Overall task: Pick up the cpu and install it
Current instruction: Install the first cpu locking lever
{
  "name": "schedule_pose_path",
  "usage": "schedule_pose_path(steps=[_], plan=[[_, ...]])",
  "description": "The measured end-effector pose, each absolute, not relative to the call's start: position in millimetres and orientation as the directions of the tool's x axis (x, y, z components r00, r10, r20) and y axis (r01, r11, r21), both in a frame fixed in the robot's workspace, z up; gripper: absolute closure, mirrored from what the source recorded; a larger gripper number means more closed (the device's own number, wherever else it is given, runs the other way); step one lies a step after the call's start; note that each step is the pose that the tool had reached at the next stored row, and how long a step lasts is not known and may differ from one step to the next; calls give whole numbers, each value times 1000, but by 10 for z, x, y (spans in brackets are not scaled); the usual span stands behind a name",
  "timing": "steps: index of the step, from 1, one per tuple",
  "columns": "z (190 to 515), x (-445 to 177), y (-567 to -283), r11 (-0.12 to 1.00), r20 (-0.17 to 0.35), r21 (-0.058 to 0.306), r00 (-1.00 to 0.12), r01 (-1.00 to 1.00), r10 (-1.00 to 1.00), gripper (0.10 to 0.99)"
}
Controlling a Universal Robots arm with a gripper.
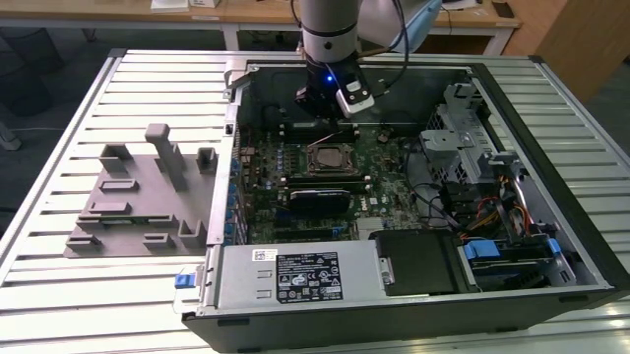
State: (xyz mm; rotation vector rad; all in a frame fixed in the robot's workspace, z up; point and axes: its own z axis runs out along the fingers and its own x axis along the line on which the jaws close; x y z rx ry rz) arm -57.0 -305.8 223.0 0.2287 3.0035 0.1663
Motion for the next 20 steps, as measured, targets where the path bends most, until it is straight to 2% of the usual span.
schedule_pose_path(steps=[10,20], plan=[[2200,-570,-3053,982,-117,118,-980,145,159,980],[2151,-583,-3053,982,-177,101,-969,157,173,980]])
